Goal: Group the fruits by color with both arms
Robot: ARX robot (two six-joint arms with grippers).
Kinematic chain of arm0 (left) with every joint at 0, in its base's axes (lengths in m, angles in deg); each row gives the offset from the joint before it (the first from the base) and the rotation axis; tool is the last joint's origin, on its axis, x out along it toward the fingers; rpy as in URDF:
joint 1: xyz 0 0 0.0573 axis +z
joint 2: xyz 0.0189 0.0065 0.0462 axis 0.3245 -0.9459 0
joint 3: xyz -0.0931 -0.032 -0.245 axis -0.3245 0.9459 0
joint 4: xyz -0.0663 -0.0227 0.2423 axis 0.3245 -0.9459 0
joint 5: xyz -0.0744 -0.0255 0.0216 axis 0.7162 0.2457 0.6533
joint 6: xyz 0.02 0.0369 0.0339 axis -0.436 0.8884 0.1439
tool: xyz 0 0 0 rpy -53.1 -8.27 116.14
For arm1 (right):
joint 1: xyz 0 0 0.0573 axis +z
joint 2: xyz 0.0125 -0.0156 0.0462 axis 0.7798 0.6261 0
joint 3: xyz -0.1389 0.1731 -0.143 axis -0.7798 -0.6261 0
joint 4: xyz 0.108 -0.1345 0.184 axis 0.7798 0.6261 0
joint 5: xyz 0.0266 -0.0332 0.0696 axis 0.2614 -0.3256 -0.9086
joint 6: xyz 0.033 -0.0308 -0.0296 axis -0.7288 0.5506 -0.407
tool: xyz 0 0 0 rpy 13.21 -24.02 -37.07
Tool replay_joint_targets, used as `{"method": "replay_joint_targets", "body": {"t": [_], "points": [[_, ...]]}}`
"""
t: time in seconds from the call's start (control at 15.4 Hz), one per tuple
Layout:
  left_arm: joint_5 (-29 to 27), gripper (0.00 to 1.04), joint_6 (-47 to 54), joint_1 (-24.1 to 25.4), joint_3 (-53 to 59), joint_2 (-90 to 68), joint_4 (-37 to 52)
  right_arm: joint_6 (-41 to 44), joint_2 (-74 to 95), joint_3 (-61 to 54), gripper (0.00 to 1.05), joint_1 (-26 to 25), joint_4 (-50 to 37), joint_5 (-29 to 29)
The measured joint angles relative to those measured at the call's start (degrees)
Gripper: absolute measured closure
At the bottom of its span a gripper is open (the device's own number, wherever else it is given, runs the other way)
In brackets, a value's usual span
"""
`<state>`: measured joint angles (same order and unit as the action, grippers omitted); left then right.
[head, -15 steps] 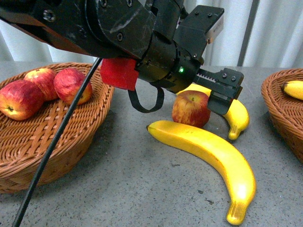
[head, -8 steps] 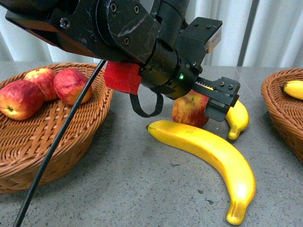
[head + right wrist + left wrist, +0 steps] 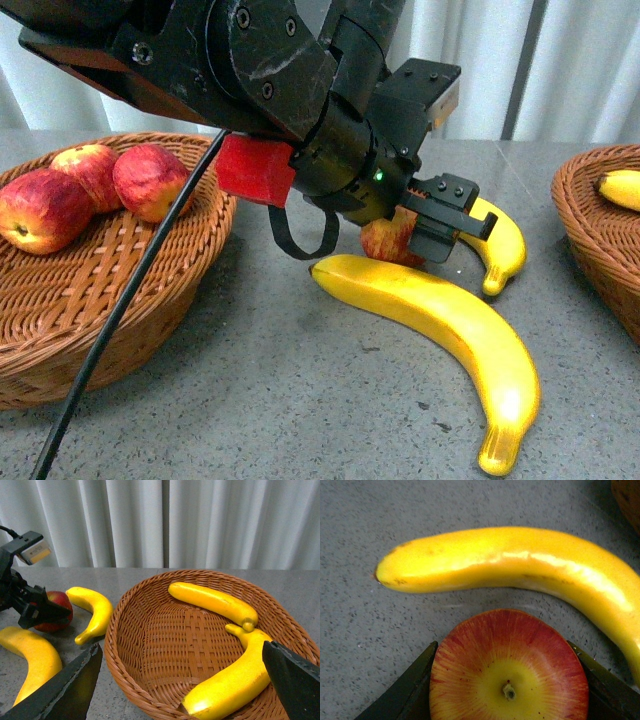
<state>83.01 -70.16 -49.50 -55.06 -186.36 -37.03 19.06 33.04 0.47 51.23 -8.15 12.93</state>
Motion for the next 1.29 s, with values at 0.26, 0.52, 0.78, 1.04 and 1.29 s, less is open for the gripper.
{"method": "replay_joint_targets", "body": {"t": [0.26,0.52,0.78,1.04,1.29], "points": [[-12.72,0.4,-14.12,10.86,14.27,21.51,6.01,0.0,0.0,0.0,0.07,0.0,0.0,-0.02],[-14.32,0.41,-16.55,14.43,28.52,31.54,9.22,0.0,0.0,0.0,0.07,0.0,0.0,-0.02],[-20.85,0.41,-15.65,14.4,38.16,33.03,13.66,0.0,0.0,0.0,0.07,0.0,0.02,0.0],[-18.97,0.15,-16.41,16.0,40.89,33.35,16.41,0.0,0.0,0.0,0.07,0.0,0.02,0.02],[-23.82,0.07,-14.97,10.97,45.72,44.5,15.5,0.0,0.0,0.0,0.07,0.0,-0.02,0.02]]}}
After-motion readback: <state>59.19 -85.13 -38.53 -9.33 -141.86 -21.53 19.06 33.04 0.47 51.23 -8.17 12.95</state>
